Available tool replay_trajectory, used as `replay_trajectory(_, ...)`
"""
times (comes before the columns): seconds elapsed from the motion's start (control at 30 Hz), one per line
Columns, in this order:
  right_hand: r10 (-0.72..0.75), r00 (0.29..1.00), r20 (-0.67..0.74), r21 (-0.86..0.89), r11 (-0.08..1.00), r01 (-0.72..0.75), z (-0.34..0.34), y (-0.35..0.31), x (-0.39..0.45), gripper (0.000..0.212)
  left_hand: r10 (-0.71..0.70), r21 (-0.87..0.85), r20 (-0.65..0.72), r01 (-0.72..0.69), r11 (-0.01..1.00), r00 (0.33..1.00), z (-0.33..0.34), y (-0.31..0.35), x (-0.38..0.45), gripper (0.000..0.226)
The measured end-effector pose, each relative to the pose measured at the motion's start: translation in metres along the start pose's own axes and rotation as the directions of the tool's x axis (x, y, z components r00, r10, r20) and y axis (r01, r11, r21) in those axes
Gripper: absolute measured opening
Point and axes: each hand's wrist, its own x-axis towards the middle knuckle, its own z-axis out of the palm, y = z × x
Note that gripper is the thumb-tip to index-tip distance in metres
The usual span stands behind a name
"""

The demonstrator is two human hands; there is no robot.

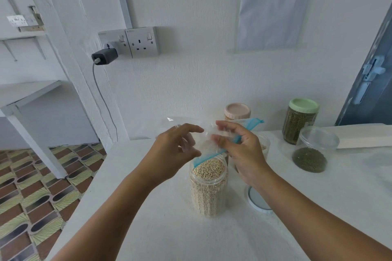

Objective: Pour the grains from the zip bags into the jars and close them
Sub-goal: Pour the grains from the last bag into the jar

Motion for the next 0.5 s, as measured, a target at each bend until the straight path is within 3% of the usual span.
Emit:
replay_trajectory(0.1,-0.014,1.000,-0.013,-0.019,1.000,0.014,0.0020,0.0008,0.0013,0.033,0.003,0.042,-0.010,-0.002,0.999,1.000,0.0022,-0.0018,-0.0001,0.044)
replay_trajectory(0.27,-0.019,0.999,-0.045,0.014,1.000,0.020,0.0045,0.0001,0.0041,0.032,-0.073,-0.075,0.090,0.079,0.994,0.993,-0.0010,-0.0017,-0.0026,0.068)
replay_trajectory(0.4,-0.012,1.000,-0.022,0.032,0.999,0.013,0.0069,-0.0032,0.0034,0.032,-0.058,0.015,0.061,0.057,0.998,0.996,-0.0035,0.0044,-0.0004,0.062)
replay_trajectory(0.5,-0.005,1.000,-0.022,0.050,0.999,0.006,0.0065,-0.0038,0.0036,0.031,-0.084,-0.059,0.107,0.090,0.994,0.991,-0.0059,0.0055,-0.0001,0.054)
